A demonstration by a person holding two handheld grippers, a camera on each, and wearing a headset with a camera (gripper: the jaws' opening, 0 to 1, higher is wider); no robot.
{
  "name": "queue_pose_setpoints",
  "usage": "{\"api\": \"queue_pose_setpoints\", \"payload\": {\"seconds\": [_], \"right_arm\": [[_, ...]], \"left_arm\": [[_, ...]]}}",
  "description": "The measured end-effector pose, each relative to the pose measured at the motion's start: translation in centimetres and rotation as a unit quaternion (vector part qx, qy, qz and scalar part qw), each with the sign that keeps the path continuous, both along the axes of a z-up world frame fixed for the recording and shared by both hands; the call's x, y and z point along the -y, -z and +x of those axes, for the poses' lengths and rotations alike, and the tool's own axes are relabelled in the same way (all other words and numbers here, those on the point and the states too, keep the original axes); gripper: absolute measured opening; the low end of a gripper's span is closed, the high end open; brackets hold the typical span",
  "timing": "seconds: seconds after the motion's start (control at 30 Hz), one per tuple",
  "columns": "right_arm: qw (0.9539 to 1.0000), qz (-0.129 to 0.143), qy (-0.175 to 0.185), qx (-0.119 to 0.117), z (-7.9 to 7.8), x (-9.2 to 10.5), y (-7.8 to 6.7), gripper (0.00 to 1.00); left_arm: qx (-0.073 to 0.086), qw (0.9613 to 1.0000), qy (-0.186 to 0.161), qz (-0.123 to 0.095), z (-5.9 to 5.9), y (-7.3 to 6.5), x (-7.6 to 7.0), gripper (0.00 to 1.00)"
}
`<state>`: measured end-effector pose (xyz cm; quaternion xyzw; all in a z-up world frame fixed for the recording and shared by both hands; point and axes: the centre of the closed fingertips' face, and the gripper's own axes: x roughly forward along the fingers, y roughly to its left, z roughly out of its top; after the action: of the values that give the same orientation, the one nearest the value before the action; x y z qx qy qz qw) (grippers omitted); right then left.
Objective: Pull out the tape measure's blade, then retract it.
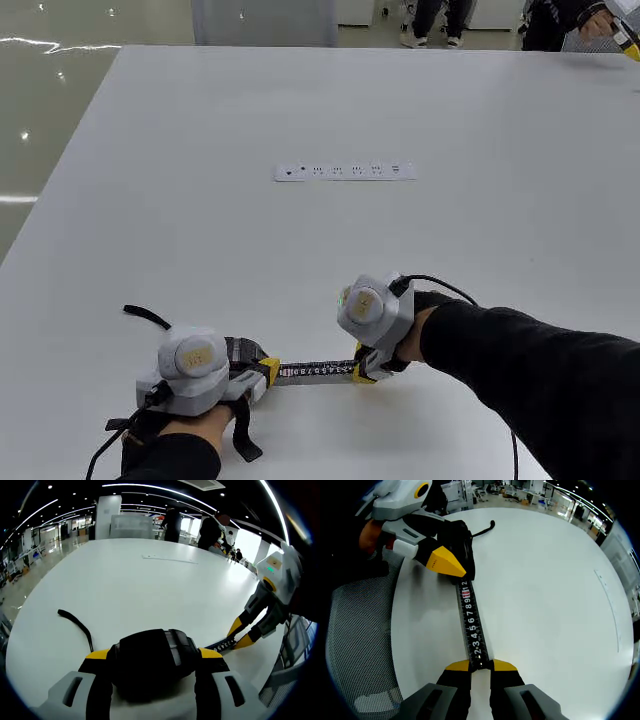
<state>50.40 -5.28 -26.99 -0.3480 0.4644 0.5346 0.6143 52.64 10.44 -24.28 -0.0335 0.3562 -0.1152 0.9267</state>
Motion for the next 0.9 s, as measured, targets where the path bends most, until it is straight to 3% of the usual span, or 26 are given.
{"api": "queue_pose_setpoints", "payload": {"seconds": [0.33, 0.53, 0.9], "right_arm": [[1.0000, 0.004, -0.004, -0.001, 0.0, -0.5, 0.0, 0.10], [0.9999, 0.011, -0.007, -0.004, 0.0, -0.7, 0.0, 0.10], [0.9998, 0.016, -0.008, -0.004, -0.1, -1.3, 0.0, 0.10]], "left_arm": [[0.002, 1.0000, -0.002, -0.007, 0.0, -0.1, -0.1, 0.62], [-0.010, 0.9996, -0.003, -0.025, 0.0, -0.1, -0.2, 0.62], [-0.015, 0.9997, 0.014, -0.014, -0.1, 0.0, 0.0, 0.61]]}}
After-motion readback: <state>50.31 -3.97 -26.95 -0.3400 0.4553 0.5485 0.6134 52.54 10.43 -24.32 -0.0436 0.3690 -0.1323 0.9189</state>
